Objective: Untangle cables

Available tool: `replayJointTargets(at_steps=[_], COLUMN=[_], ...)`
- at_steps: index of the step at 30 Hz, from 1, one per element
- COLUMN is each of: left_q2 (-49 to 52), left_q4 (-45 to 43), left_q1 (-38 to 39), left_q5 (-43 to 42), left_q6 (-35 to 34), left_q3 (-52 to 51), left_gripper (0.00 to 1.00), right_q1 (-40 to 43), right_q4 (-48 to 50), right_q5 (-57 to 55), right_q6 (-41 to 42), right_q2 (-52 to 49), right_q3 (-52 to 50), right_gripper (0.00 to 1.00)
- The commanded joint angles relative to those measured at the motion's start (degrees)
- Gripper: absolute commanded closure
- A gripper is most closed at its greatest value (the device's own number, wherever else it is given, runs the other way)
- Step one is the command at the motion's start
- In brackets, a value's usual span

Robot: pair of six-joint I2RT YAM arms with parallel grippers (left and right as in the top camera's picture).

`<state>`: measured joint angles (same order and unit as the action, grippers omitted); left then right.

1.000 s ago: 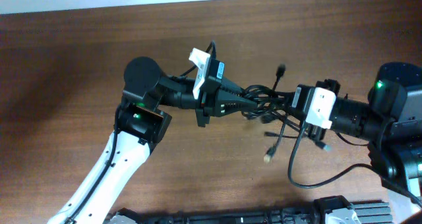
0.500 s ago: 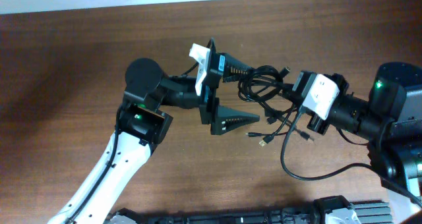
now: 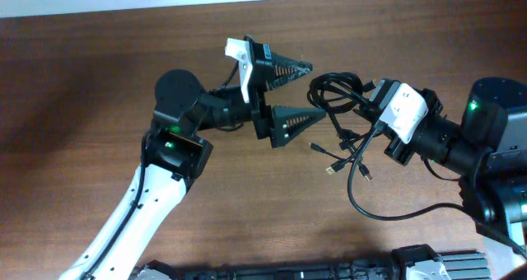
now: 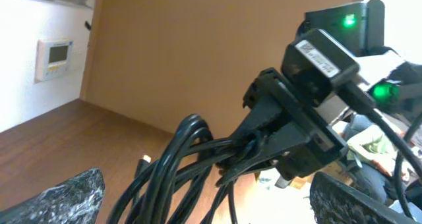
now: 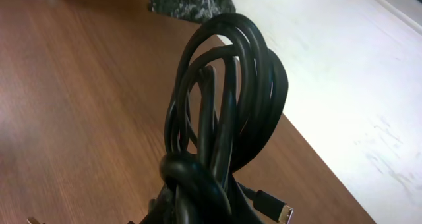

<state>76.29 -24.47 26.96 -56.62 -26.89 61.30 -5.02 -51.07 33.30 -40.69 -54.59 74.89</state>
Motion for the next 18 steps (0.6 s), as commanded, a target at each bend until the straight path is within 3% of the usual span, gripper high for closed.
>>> replayJointTargets(at_steps=[1, 6, 18], left_q2=[-1.2, -1.2, -1.2], left_q4=[1.5, 1.8, 2.5], left_q1=[-0.1, 0.1, 4.4], left_q5=[1.1, -2.8, -2.5], left_q6=[-0.5, -0.5, -0.5], left_q3=[0.7, 0.7, 0.7], left_gripper=[0.01, 0.01, 0.01], right_q1=[0.2, 0.2, 0.2], right_q4=[0.4, 0.3, 0.5], right_q5=[2.2, 2.2, 3.1], right_q6=[0.7, 1.2, 2.2], right_q2=[0.2, 0.2, -0.5], right_q3=[1.1, 1.1, 1.1], right_gripper=[0.96, 0.96, 0.96])
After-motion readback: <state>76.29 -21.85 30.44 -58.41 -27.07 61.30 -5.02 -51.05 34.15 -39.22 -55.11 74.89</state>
